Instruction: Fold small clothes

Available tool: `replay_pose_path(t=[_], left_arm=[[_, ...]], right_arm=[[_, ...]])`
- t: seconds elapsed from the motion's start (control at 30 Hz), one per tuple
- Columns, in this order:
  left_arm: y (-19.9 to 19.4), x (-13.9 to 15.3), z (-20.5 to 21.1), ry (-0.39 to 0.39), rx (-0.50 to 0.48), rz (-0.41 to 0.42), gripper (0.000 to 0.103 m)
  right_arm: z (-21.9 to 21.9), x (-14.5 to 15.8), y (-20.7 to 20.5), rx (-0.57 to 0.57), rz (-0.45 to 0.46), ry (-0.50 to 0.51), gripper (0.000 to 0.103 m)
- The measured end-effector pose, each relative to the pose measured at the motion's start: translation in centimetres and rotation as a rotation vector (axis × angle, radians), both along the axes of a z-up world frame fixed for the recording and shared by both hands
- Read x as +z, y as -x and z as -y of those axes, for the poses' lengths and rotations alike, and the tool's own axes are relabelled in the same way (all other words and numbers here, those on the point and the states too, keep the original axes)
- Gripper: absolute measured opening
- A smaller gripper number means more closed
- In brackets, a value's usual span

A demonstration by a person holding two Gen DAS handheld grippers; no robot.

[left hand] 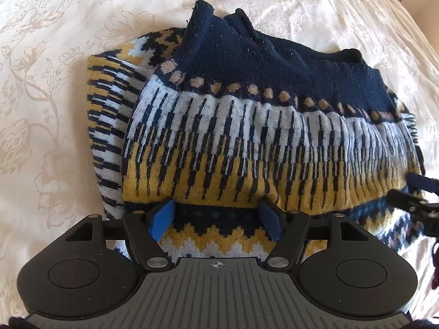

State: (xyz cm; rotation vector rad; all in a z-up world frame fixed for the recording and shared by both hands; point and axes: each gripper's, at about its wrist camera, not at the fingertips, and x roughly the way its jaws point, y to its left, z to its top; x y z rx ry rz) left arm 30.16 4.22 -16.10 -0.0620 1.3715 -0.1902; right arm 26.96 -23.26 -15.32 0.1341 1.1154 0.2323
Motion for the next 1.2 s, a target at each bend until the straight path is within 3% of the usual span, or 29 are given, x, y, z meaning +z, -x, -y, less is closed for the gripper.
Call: replay_pose_path(t=[0.1,0.27,0.47,0.73,0.9,1.07,1.2], left_arm=[[-0.2,-0.1,-0.3,0.004,0.0,0.0,0.07],[-0.2,-0.3,0.3,-0.016,-0.002,0.005,0.074],[0.0,-0.4,0.9,-0.032,0.004,0.012,0.075],[0.0,-0.2,0.6,-0.026,0.02,0.017,0.074],[0.3,2.6,0.7,0.019,0.065,0.054,0.073],[-1.7,5.1,4.1,0.035,0.012,0.133,0.073],[-4.2,4.5,6.7,0.029,-0.019,0.143,0.073]], right_arm=[[2.5,1.0,0.9,-0.075,0.017,-0.095,0.099],[6.6,2.3,2.5,-0.195,0.045,-0.153,0.101],[10.3,1.1,3.3,-0.282,-0.026,-0.233,0.102],[10.2,-1.9,2.2,-0.252,-0.115,-0.357,0.103],[9.8,-2.7,0.6,-0.229,-0.131,-0.398,0.103],[11.0,-3.2,0.6,-0.243,-0.119,-0.476,0.103],[11.7,-3.3,0.8,-0.246,-0.108,-0.523,0.103]])
